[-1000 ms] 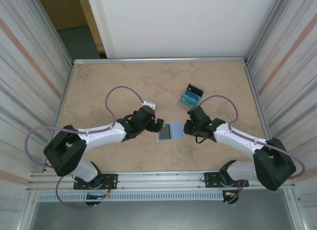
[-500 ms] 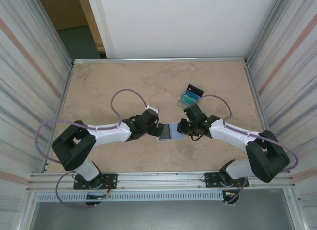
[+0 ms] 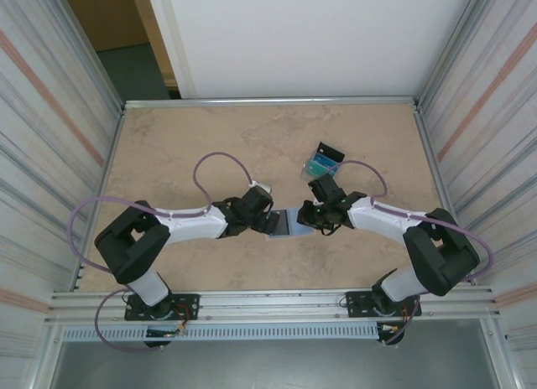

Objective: Take the credit cards out of the card holder

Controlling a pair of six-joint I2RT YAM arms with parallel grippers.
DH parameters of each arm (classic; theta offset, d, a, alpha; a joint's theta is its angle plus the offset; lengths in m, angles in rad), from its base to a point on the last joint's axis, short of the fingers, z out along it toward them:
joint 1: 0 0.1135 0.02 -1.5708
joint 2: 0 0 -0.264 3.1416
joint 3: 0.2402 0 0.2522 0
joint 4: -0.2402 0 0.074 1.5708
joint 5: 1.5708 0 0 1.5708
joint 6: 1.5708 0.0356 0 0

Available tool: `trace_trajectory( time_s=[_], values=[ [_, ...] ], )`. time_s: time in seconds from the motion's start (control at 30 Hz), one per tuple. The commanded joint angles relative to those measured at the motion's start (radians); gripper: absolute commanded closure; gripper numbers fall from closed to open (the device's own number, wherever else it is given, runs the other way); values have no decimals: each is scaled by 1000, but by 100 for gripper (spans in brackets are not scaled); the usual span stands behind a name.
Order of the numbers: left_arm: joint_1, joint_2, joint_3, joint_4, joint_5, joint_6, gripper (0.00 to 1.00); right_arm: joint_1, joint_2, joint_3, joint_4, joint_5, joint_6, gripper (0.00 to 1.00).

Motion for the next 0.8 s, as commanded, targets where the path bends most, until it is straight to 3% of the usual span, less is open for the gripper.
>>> trace_trajectory(
  time_s=[0.0, 0.37, 0.77],
  values=[
    [-6, 13, 28, -32, -21, -15, 1, -15, 3, -21, -24, -25, 21, 80],
    [-6, 23, 28, -52, -30, -29, 1, -49, -35, -71, -56, -22, 24, 79],
    [-5, -4, 24, -54, -36, -41, 2, -53, -205, -72, -66, 2, -35, 79]
  ],
)
